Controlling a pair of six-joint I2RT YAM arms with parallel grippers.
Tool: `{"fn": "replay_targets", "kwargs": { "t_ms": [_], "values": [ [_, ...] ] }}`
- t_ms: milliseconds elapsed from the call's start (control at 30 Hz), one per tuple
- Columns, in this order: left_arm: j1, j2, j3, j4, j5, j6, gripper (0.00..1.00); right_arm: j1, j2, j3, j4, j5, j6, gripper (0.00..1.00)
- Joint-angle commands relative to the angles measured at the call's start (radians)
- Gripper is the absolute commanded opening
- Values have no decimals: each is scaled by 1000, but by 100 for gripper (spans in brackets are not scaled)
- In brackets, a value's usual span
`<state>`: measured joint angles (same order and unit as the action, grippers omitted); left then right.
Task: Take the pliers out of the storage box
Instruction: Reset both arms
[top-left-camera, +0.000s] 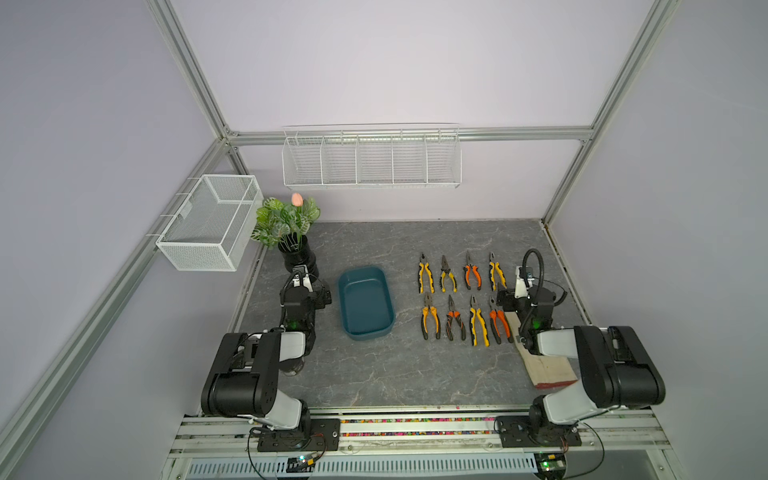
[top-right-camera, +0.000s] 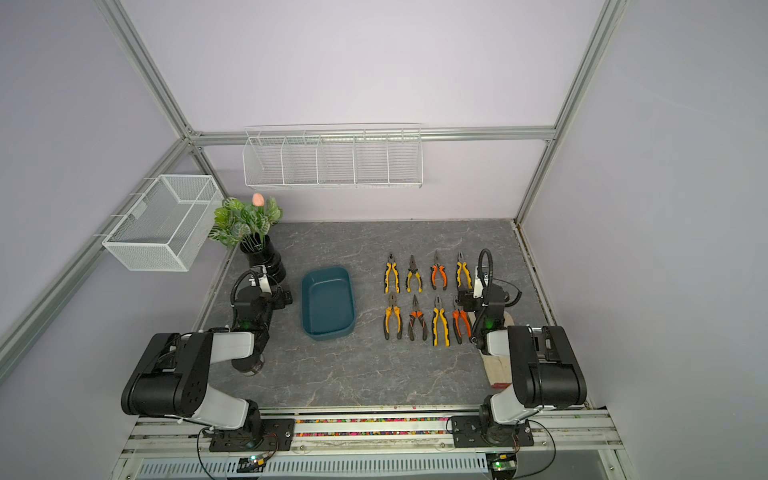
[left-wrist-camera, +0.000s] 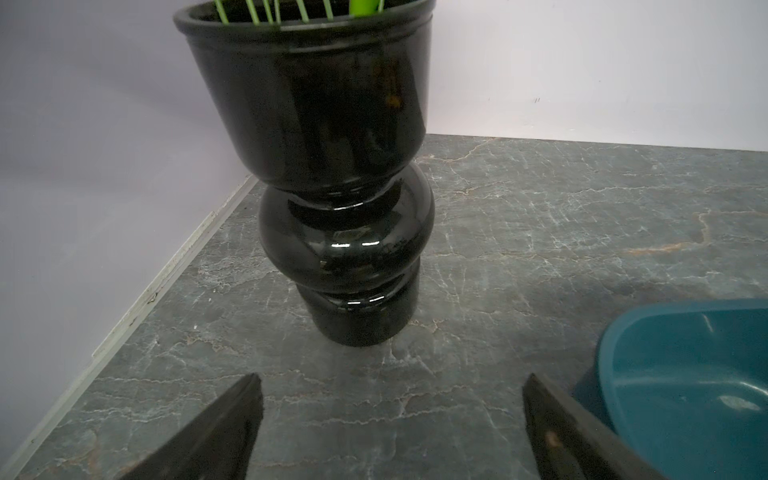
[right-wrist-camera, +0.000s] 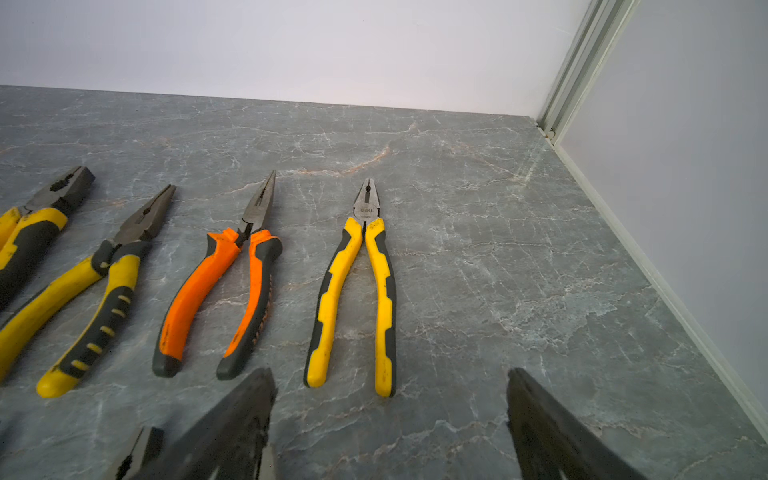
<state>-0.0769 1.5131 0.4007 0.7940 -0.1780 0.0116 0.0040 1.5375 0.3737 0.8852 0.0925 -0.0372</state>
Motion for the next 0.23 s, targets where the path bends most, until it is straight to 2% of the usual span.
{"fn": "replay_targets", "kwargs": {
  "t_ms": [0, 200],
  "values": [
    [4, -5, 12, 2, 13, 3, 99, -3, -3, 6, -13, 6, 9, 89],
    [4, -5, 12, 2, 14, 3, 99, -4, -9, -1, -5, 6, 9, 89]
  ]
}}
